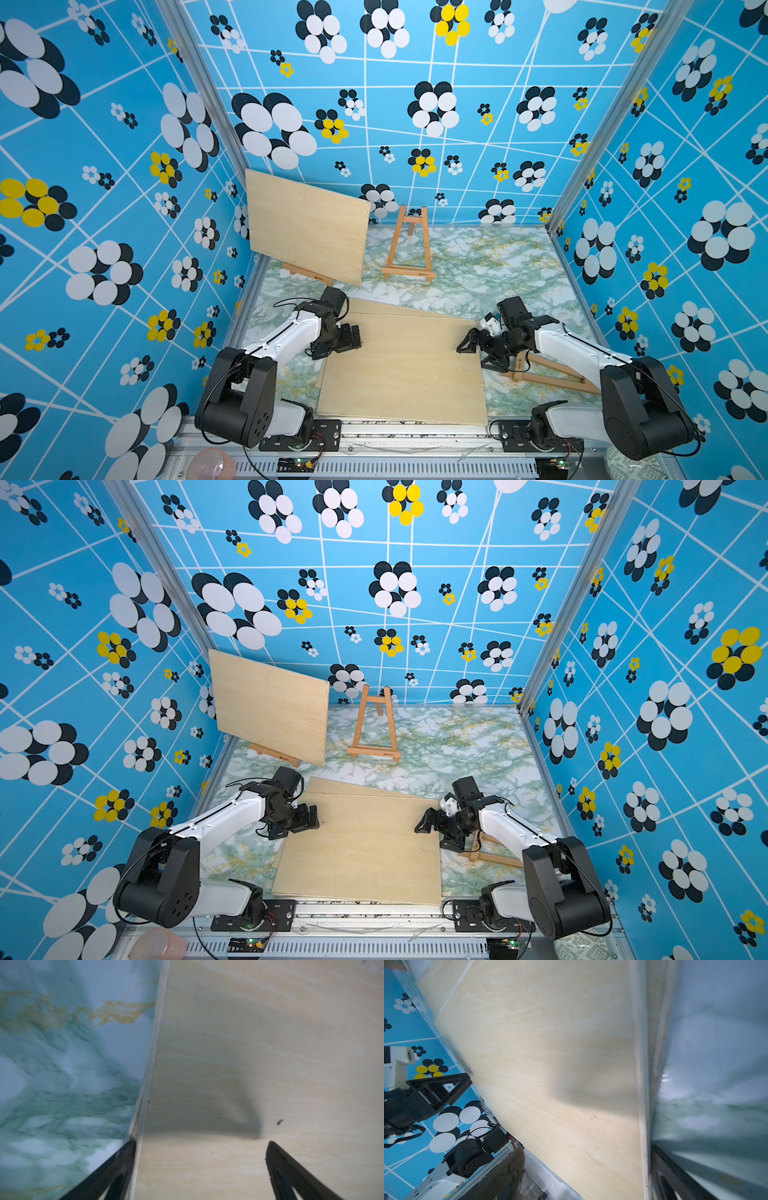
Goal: Assemble the easel
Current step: Pick up the drawing board.
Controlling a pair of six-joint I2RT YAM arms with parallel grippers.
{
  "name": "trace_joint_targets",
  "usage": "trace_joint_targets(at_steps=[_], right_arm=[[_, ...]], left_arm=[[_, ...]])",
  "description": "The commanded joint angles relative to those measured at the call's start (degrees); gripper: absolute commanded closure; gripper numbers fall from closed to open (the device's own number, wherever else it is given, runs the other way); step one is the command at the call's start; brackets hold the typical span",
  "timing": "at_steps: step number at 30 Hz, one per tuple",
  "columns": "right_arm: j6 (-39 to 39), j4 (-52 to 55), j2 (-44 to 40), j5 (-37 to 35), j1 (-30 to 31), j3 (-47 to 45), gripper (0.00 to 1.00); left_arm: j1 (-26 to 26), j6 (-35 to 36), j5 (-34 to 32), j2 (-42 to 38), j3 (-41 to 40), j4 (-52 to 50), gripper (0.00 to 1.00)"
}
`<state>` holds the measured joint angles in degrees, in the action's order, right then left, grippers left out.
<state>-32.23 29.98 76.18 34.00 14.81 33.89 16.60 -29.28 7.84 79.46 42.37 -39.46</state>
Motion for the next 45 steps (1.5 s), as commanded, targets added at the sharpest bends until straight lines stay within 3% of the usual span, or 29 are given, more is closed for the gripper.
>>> trace_joint_targets(at_steps=[1, 11, 22, 37, 45], right_arm=[[-0.5, 2.1, 0.5, -1.0, -0.1, -1.9, 0.04], [-1.6, 1.0, -2.8, -0.1, -0.2, -3.6, 0.05], [-5.5, -0.5, -14.6, 4.6, -0.3, -4.2, 0.05], [-10.3, -8.1, -25.7, 11.6, -0.2, -3.9, 0.1], [-13.1, -16.0, -26.8, 15.2, -0.2, -5.0, 0.12]], left_arm=[[2.0, 0.0, 3.1, -1.1, -0.7, -0.3, 0.01], [3.7, -1.4, 5.9, 3.5, -0.3, 4.7, 0.01], [6.7, -3.0, 6.9, 6.9, 1.1, 7.5, 0.01], [5.8, -1.5, 6.5, 6.4, 1.1, 8.0, 0.01], [3.4, -0.3, 7.1, 5.7, 0.9, 8.1, 0.01]])
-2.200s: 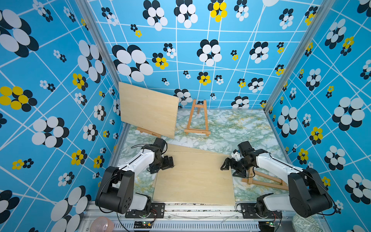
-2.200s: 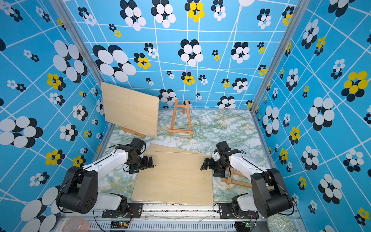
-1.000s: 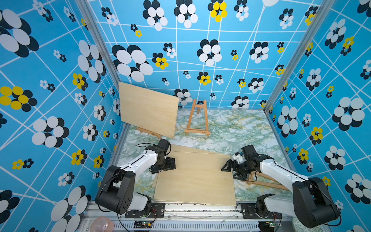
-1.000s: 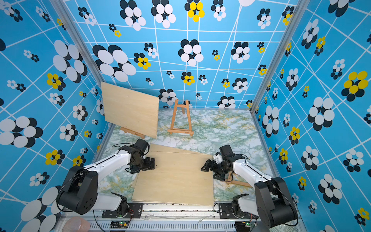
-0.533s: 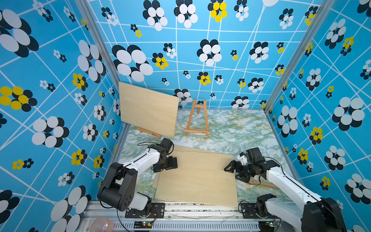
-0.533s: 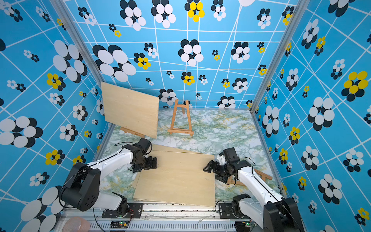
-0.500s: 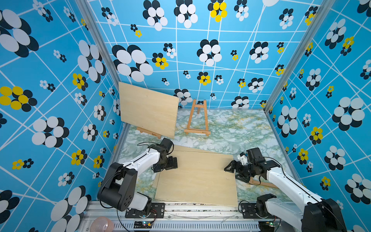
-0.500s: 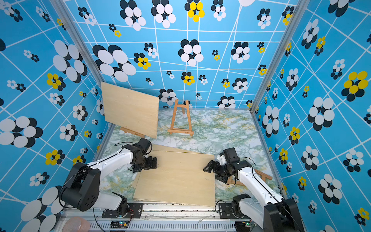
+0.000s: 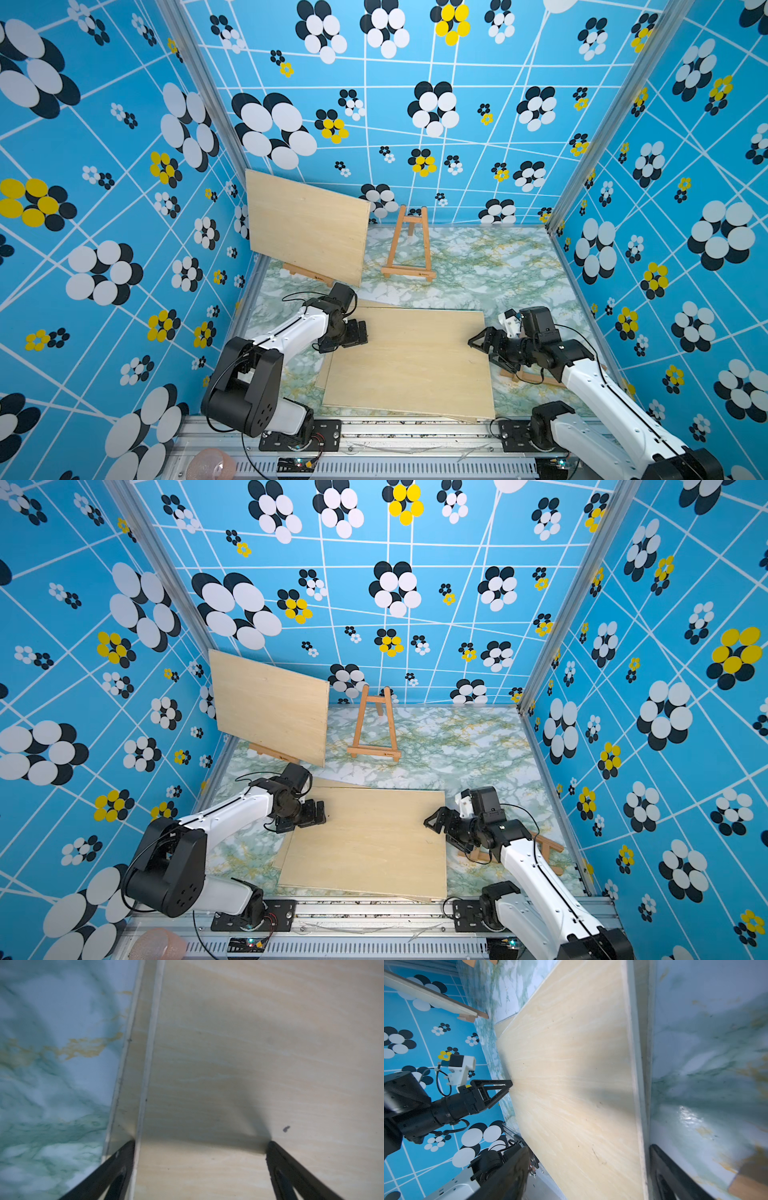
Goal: Assemble the easel
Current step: Pick up the drawing board.
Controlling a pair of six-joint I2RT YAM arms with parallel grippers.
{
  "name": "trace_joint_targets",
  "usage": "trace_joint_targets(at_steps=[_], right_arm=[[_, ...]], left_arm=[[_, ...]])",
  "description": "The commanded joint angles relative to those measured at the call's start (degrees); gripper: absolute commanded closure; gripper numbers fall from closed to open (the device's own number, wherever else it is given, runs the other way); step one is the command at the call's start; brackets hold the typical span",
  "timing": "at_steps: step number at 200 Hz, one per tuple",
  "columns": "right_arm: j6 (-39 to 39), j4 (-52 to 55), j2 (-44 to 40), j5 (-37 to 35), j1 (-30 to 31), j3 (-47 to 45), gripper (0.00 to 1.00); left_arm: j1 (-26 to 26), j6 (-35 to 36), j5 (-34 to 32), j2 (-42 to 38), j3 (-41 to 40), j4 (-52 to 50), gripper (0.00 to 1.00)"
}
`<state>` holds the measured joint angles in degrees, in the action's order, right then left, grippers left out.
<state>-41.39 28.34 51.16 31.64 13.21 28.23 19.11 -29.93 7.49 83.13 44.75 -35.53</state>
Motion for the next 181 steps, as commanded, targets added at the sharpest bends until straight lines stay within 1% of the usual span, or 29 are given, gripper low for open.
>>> trace_joint_targets(at_steps=[1, 63, 108, 132, 142, 181], right_arm=[[-4.4, -15.8, -1.8, 17.9, 1.4, 0.4, 0.13], [-10.9, -28.7, -0.6, 23.3, 1.4, -1.8, 0.17], [-14.0, -32.7, -1.6, 27.3, 1.4, -2.0, 0.23], [-15.1, -32.5, -3.3, 28.5, 1.4, -2.1, 0.25], [-15.1, -31.4, -4.1, 28.8, 1.4, -2.0, 0.27], [-14.8, -26.1, -7.7, 28.2, 1.4, -1.7, 0.3]], left_arm=[[0.5, 0.5, 7.5, 2.0, -1.6, 4.2, 0.01], [-0.2, 1.0, 9.4, 1.8, -2.9, 6.0, 0.01], [-1.5, 1.8, 10.6, 2.2, -3.1, 6.7, 0.01], [-2.7, 2.3, 11.1, 1.9, -3.5, 6.8, 0.01], [-3.0, 2.5, 11.4, 1.6, -3.6, 6.9, 0.01], [-3.3, 3.2, 12.3, 0.8, -3.5, 6.4, 0.01]])
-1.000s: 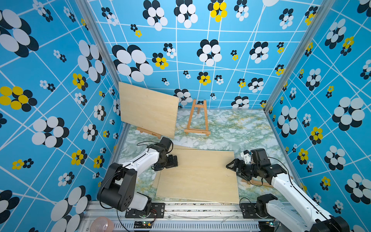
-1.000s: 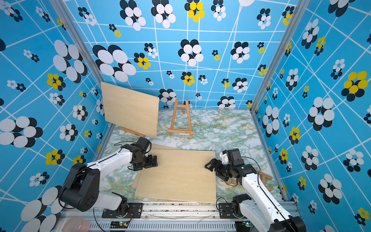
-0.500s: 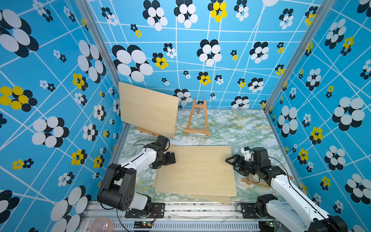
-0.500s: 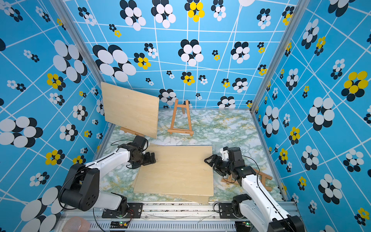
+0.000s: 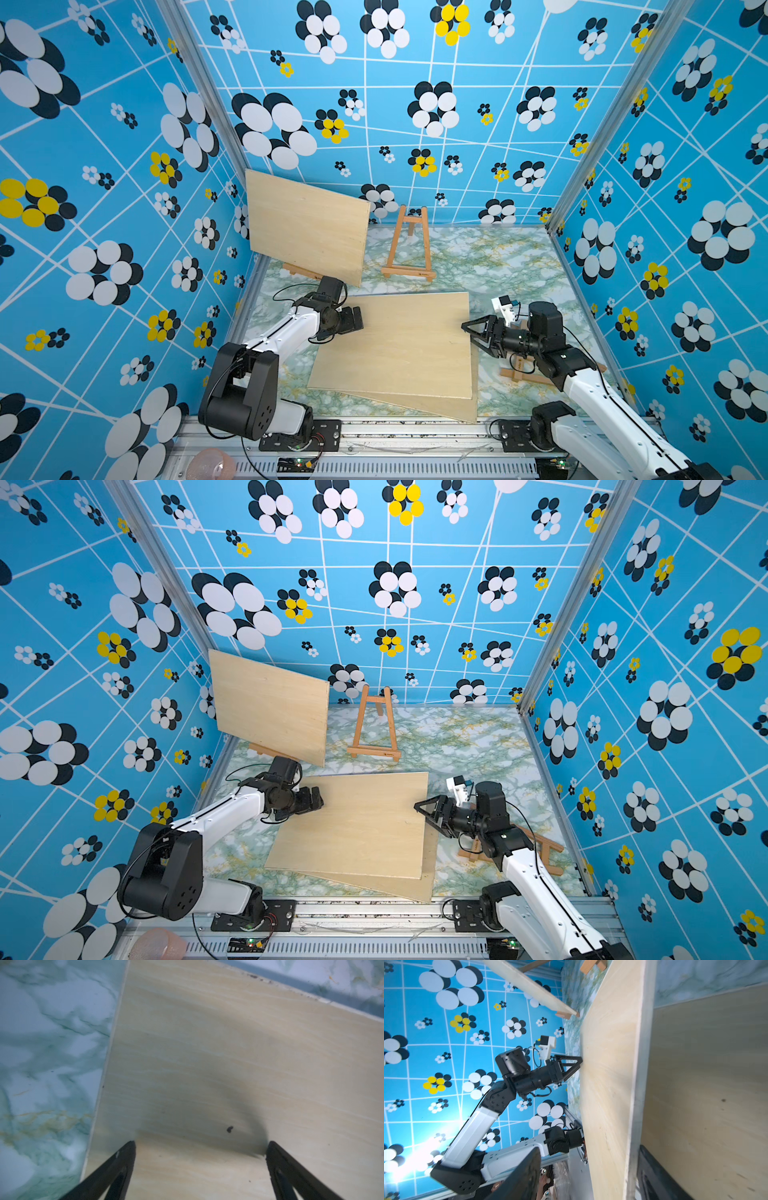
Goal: Assemble the easel
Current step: Pick up the drawing board.
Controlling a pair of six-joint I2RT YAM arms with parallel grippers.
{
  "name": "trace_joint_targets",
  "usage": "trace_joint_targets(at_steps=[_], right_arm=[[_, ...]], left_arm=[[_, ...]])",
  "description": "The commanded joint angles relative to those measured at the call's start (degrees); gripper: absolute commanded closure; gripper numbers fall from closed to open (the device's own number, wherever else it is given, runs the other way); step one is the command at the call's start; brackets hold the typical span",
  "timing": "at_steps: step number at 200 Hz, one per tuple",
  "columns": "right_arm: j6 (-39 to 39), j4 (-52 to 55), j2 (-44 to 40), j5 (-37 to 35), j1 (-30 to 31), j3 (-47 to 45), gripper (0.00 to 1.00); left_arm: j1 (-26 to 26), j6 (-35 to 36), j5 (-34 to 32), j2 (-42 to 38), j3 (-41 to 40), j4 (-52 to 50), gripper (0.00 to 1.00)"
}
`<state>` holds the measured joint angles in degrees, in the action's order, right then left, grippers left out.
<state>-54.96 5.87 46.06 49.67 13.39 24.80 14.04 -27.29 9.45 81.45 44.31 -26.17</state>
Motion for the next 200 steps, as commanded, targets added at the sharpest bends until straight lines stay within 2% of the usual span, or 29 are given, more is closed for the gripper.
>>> trace_joint_targets(at_steps=[1, 27, 59, 115, 145, 200], right_arm=[[-1.2, -3.5, -2.8, 10.1, 1.2, 1.7, 0.3], [-1.6, -2.8, -4.1, 9.6, 1.2, 1.1, 0.3], [-4.2, -7.3, -4.2, 9.6, 1.2, -0.2, 0.32], [-4.5, -11.8, 0.1, 9.9, 1.8, 0.2, 0.38], [-1.2, -9.2, 3.8, 9.5, 3.4, 2.5, 0.43], [3.3, -5.6, 8.6, 4.4, 8.3, 6.3, 0.54]], left_arm=[[1.8, 0.5, 10.3, 2.5, -3.1, -2.9, 0.01], [1.8, 0.7, 11.1, 2.0, -3.4, -2.8, 0.01], [1.8, 0.4, 12.1, 2.3, -4.8, -1.5, 0.01], [1.8, 0.0, 12.8, 2.8, -5.9, 0.0, 0.01], [1.8, 0.0, 12.9, 3.2, -6.2, 0.4, 0.01], [1.7, -0.4, 13.1, 3.1, -7.7, 1.5, 0.01]])
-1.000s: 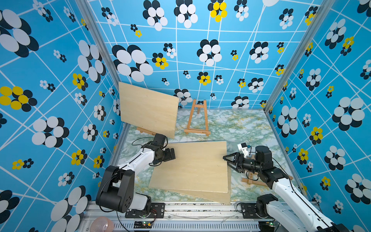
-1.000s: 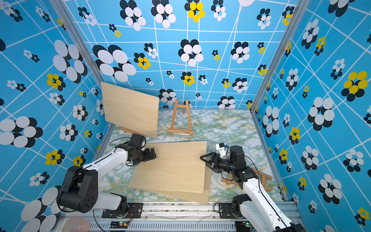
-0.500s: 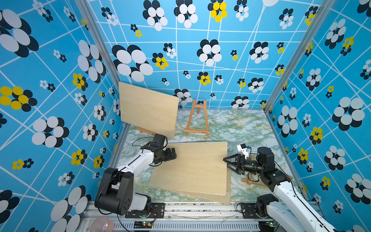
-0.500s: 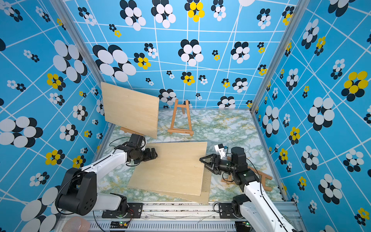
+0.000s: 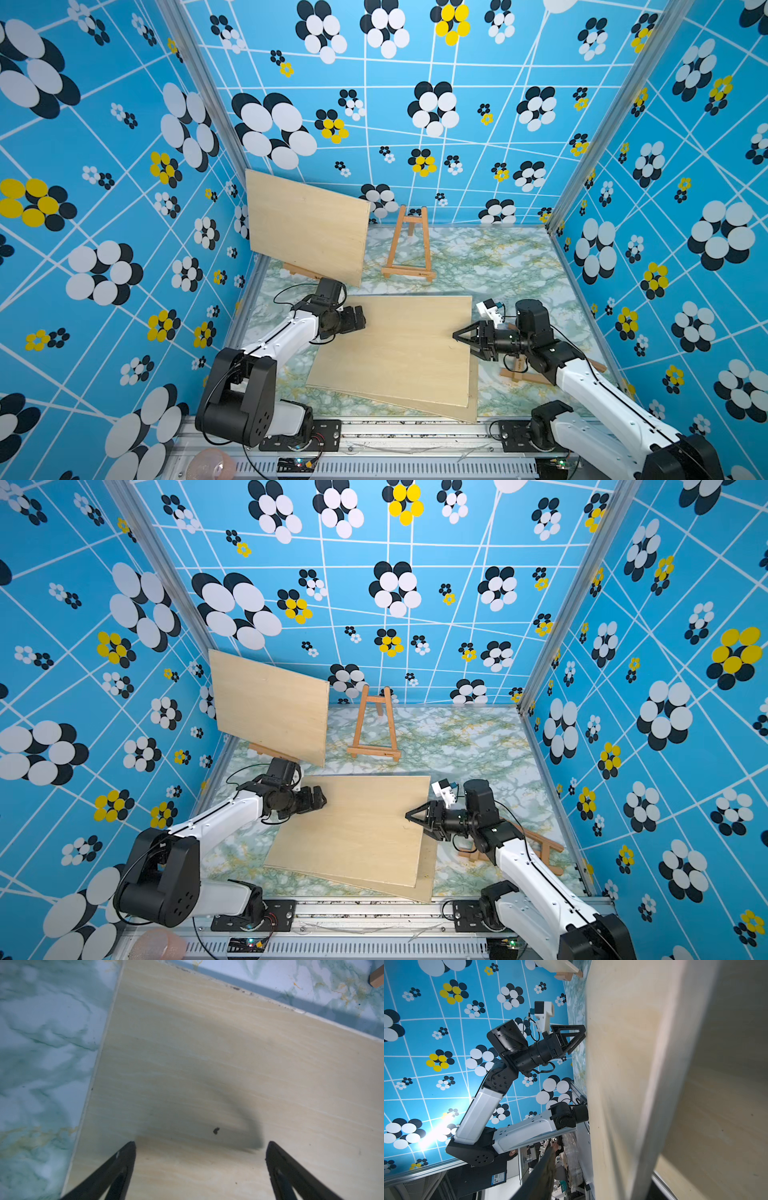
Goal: Assemble the easel
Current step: Pick up the drawing board.
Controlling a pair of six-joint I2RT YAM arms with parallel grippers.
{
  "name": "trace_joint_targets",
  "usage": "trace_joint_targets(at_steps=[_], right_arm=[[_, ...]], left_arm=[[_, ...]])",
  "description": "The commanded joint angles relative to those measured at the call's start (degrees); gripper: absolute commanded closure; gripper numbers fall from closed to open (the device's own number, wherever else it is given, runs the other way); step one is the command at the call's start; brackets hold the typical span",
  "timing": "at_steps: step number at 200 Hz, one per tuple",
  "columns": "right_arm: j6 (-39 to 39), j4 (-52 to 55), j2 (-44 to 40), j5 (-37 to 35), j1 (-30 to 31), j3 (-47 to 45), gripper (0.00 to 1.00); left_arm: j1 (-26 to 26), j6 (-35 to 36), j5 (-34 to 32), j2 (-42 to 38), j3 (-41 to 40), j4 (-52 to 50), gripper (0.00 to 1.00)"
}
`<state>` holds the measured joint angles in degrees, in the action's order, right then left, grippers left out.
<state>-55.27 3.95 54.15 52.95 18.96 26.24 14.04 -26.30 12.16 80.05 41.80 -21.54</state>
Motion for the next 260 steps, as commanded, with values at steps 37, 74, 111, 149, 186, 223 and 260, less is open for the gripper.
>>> trace_joint_targets(at_steps=[37, 74, 111, 149, 186, 223, 260], right_arm=[[4.5, -3.9, 2.6, -1.7, 4.3, 5.2, 0.61], [4.3, -5.1, 2.9, -3.2, 4.7, 4.4, 0.68], [5.4, -3.2, 2.5, -3.8, 4.8, 4.5, 0.78], [10.0, 6.2, -0.4, -4.7, 4.8, 5.4, 0.89], [12.9, 14.5, -5.0, -6.4, 3.9, 5.6, 0.94], [14.8, 20.2, -8.9, -6.6, 2.0, 5.5, 0.95], [21.7, 27.9, -10.2, -9.7, 0.9, 7.6, 0.98]], left_arm=[[1.7, -1.6, 10.8, 4.7, -5.6, -2.4, 0.01], [1.8, -1.5, 11.0, 5.2, -5.8, -2.1, 0.01], [1.7, -1.5, 11.0, 4.7, -5.8, -2.7, 0.01], [1.4, -1.6, 10.9, 2.8, -5.2, -4.3, 0.01], [0.6, -1.7, 11.1, 0.1, -3.5, -6.6, 0.01], [-0.5, -1.8, 11.0, -4.0, -1.4, -10.0, 0.01], [-2.5, -2.8, 11.0, -8.6, -0.3, -11.8, 0.01]])
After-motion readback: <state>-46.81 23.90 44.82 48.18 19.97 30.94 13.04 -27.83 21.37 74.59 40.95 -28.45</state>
